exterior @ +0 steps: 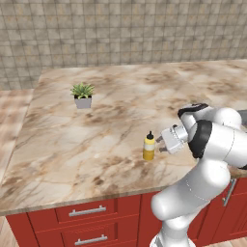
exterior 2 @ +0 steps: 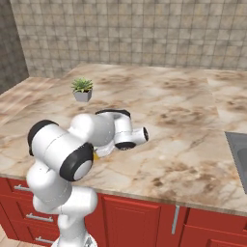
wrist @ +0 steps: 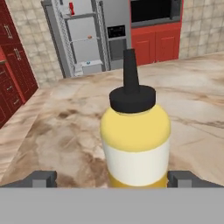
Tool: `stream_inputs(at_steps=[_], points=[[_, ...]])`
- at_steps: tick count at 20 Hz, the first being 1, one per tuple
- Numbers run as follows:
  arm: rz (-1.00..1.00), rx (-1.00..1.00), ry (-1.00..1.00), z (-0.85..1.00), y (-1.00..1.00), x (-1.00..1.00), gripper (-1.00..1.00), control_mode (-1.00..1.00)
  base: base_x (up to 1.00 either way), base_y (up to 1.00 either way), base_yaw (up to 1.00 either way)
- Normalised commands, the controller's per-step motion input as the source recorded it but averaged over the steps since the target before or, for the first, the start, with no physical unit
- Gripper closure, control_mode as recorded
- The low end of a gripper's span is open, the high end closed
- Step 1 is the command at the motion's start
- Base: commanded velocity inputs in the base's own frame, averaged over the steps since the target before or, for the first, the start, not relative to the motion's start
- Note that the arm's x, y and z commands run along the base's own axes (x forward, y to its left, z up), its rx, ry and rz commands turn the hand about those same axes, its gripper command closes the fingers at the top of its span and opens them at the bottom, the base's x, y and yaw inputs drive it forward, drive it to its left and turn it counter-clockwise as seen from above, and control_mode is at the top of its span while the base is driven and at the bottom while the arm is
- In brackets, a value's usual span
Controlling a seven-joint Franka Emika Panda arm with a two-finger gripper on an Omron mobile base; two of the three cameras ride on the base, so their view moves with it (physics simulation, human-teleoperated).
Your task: Place the ketchup and mustard from the counter to the top shelf of the fridge. If the existing items in the fridge are on the top shelf, move them to other shelves.
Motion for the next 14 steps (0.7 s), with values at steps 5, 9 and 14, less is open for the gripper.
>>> stream_inputs(at_steps=[5,9,14], points=[[0.00,0.01,0.00,-0.12,0.13,0.09,-1.00,-1.00,0.00,0.00,0.00],[0.00,0.01,0.00,-0.07,0.14,0.10,-1.00,-1.00,0.00,0.00,0.00],[0.00,0.00,0.00,-0.04,0.05,0.09,-1.00,-1.00,0.00,0.00,0.00]])
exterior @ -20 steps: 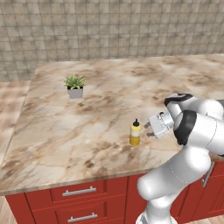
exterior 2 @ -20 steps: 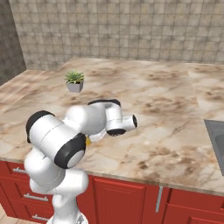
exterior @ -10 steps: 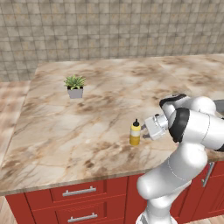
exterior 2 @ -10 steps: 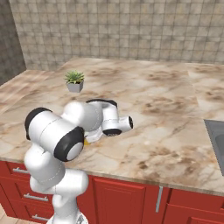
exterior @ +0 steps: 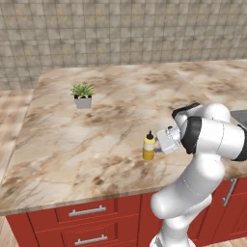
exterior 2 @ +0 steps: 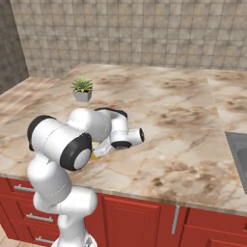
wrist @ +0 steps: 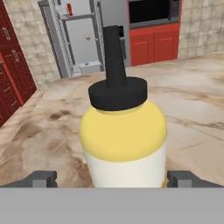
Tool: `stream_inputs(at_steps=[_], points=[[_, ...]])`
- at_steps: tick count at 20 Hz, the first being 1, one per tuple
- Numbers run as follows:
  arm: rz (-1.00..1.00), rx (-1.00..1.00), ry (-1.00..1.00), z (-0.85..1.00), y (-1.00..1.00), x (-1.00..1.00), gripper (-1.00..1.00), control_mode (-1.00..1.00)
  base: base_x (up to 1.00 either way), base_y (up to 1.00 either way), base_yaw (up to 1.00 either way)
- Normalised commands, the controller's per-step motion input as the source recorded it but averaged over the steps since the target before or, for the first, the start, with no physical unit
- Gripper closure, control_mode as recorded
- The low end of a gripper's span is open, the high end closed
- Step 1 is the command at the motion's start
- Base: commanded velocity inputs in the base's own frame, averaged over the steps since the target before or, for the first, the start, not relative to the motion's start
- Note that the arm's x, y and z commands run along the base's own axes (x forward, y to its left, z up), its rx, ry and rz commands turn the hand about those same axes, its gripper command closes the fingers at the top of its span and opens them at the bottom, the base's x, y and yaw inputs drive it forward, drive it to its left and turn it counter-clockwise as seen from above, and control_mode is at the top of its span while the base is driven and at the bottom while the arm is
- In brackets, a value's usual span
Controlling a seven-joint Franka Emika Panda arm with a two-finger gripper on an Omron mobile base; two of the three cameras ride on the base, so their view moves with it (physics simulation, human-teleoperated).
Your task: Place the ketchup and mustard from the counter to the top shelf of the fridge. If the existing items in the fridge are on the top shelf, move them to other shelves.
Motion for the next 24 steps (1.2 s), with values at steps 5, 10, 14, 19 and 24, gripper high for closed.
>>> stream_inputs(at_steps=[5,10,14,19,24], points=[[0.00,0.00,0.00,0.00,0.01,0.06,-1.00,-1.00,0.00,0.00,0.00],[0.00,0.00,0.00,-0.03,0.10,0.00,-1.00,-1.00,0.00,0.00,0.00],[0.00,0.01,0.00,-0.08,0.22,0.00,-1.00,-1.00,0.00,0.00,0.00],[0.00,0.02,0.00,-0.07,0.20,0.00,-1.00,-1.00,0.00,0.00,0.00],[0.00,0.00,0.01,-0.01,0.05,0.01,1.00,-1.00,0.00,0.00,0.00]])
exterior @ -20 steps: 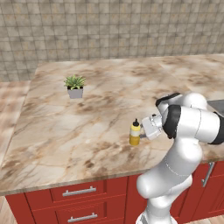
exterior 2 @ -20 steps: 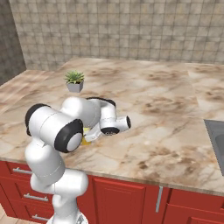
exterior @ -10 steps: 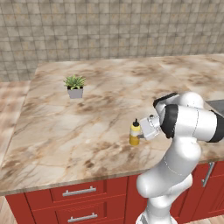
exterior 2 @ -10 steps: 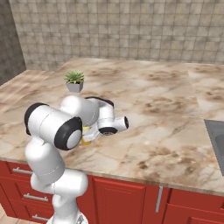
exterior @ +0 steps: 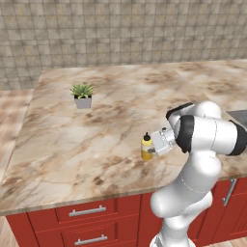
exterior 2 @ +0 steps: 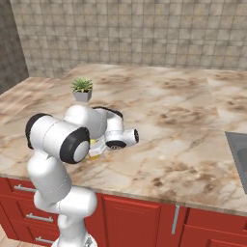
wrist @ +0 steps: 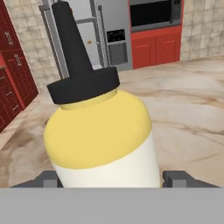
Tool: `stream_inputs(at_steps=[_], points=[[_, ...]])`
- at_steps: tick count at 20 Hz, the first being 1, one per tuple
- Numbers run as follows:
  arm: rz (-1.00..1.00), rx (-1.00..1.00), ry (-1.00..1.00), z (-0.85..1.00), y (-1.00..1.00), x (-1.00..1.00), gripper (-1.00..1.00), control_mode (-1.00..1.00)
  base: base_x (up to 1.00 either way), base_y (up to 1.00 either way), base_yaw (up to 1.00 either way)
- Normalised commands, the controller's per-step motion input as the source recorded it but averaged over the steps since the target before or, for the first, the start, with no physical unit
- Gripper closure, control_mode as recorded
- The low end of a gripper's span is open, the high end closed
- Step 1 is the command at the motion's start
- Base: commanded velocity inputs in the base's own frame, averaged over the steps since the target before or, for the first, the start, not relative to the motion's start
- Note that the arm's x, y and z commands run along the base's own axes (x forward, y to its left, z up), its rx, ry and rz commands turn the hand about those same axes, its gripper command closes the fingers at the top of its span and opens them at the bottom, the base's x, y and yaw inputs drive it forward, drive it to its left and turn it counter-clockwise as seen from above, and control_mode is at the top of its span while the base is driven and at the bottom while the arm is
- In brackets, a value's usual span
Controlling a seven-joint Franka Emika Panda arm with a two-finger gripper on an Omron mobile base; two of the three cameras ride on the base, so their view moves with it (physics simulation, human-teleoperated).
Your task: Place the ketchup and mustard from the counter to the top shelf of the fridge. If the existing items in the fridge are on the top shelf, move them to other shelves.
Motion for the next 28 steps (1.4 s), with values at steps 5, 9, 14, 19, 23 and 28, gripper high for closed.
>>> stream_inputs(at_steps=[5,9,14,19,23,28], points=[[0.00,0.01,0.00,0.42,0.00,-0.04,1.00,-1.00,0.00,0.00,0.00],[0.00,0.00,0.00,1.00,0.00,-0.21,1.00,-1.00,0.00,0.00,0.00],[0.00,0.01,0.00,1.00,-0.05,-0.60,1.00,-1.00,0.00,0.00,0.00],[0.00,0.01,0.01,1.00,0.00,-0.94,1.00,-1.00,0.00,0.00,0.00],[0.00,0.01,0.07,1.00,0.00,-1.00,1.00,-1.00,0.00,0.00,0.00],[0.00,0.01,0.02,1.00,0.00,-1.00,1.00,-1.00,0.00,0.00,0.00]])
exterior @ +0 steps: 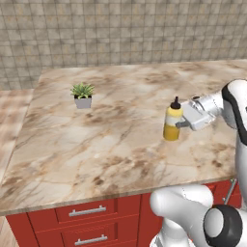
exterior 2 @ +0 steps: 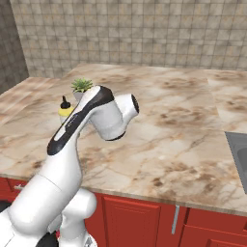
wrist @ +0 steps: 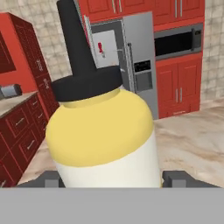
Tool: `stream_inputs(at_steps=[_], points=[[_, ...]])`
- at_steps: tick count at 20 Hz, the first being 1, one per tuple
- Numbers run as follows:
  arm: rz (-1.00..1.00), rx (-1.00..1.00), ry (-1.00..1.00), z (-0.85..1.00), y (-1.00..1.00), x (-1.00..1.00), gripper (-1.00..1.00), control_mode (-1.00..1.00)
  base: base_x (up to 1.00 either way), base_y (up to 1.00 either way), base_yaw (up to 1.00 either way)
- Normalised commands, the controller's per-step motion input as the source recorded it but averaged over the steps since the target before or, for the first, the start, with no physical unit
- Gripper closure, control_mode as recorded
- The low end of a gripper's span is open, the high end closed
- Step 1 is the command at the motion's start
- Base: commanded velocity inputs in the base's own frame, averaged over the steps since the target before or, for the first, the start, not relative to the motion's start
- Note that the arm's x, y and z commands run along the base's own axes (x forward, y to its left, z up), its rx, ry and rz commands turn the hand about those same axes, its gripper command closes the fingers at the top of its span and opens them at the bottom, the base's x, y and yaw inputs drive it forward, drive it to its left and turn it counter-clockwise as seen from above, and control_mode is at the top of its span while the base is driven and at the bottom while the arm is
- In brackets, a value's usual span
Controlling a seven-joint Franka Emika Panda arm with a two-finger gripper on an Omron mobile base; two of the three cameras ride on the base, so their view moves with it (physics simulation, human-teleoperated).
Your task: Place the ketchup and mustard from the counter to the top shelf of the fridge. If the existing items in the fridge are on the top shelf, move them to other shelves.
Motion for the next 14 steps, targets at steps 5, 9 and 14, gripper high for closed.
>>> stream_inputs(at_steps=[5,9,14], points=[[0.00,0.05,-0.17,0.64,0.00,-0.77,1.00,-1.00,0.00,0.00,0.00],[0.00,0.10,-0.23,0.13,0.02,-0.38,1.00,-1.00,0.00,0.00,0.00],[0.00,0.07,-0.17,0.06,0.00,-0.19,1.00,-1.00,0.00,0.00,0.00]])
